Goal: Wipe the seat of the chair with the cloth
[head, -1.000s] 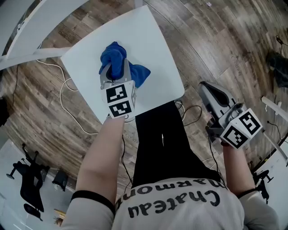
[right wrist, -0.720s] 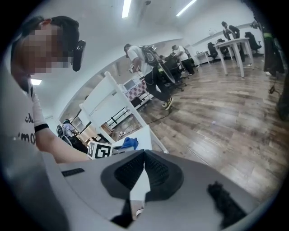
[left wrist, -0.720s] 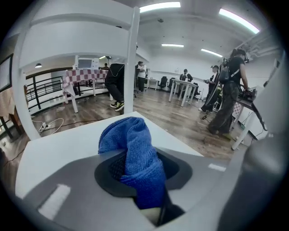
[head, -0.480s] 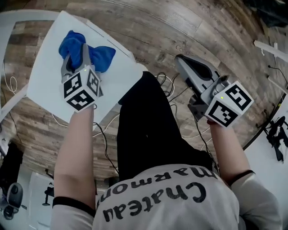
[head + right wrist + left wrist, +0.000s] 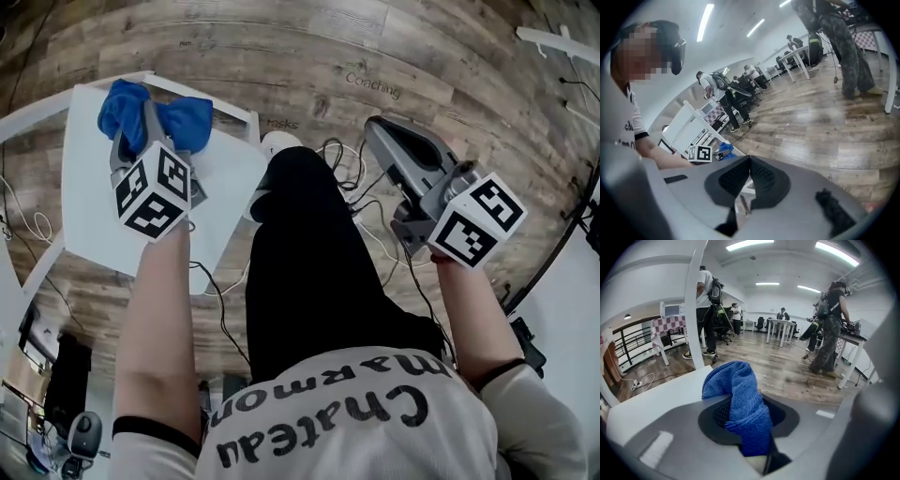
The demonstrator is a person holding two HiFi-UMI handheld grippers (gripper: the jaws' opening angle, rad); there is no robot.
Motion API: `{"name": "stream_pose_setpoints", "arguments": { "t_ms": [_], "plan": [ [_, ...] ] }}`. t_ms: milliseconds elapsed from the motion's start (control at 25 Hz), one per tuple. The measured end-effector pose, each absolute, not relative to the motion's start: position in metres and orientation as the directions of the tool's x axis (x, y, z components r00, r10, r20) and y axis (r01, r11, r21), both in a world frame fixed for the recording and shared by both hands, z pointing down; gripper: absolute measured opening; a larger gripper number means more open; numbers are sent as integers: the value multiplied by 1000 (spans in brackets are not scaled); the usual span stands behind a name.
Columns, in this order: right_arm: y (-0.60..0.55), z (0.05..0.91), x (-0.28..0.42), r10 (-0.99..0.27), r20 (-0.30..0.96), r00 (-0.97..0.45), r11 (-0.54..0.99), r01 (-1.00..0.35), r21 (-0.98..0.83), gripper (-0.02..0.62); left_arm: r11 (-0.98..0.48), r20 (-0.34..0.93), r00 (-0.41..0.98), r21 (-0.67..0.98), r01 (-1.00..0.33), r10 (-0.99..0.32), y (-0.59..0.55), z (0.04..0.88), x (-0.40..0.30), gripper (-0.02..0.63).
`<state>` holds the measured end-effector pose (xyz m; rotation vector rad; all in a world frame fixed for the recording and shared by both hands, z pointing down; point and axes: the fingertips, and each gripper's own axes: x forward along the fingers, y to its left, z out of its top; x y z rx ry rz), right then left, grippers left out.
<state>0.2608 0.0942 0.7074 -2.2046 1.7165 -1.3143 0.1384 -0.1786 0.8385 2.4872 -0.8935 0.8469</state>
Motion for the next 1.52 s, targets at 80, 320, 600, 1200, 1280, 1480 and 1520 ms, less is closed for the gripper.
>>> {"name": "stream_pose_setpoints", "arguments": {
  "t_ms": [80,320,600,1200,1280,1480,1520],
  "plan": [
    [97,693,266,-820,572,15,-391,-744,-542,15,-782,652,627,84,-618,-426,-176,813,153,110],
    [94,636,285,-821,568,-58,-338,-753,-565,15,-783,620,675,151,-603,-400,-143,735,179,114],
    [39,574,239,-812,541,-220,-181,-786,-591,15,-735,623,634,136,-664,-458,-146,665,98,121],
    [-58,570,110,-652,514,-558,180,-772,-609,15,-416,782,168,-125,-901,-600,-135,696,-208,121],
    [-64,570,93,-622,514,-591,220,-761,-610,15,-411,783,195,-84,-908,-591,-125,700,-206,120],
    [-65,574,62,-570,513,-642,283,-739,-611,15,-317,753,207,-1,-948,-624,-112,701,-201,118],
    [-63,576,56,-562,513,-649,291,-736,-612,15,-304,749,210,12,-952,-629,-110,700,-201,118]
  ]
}}
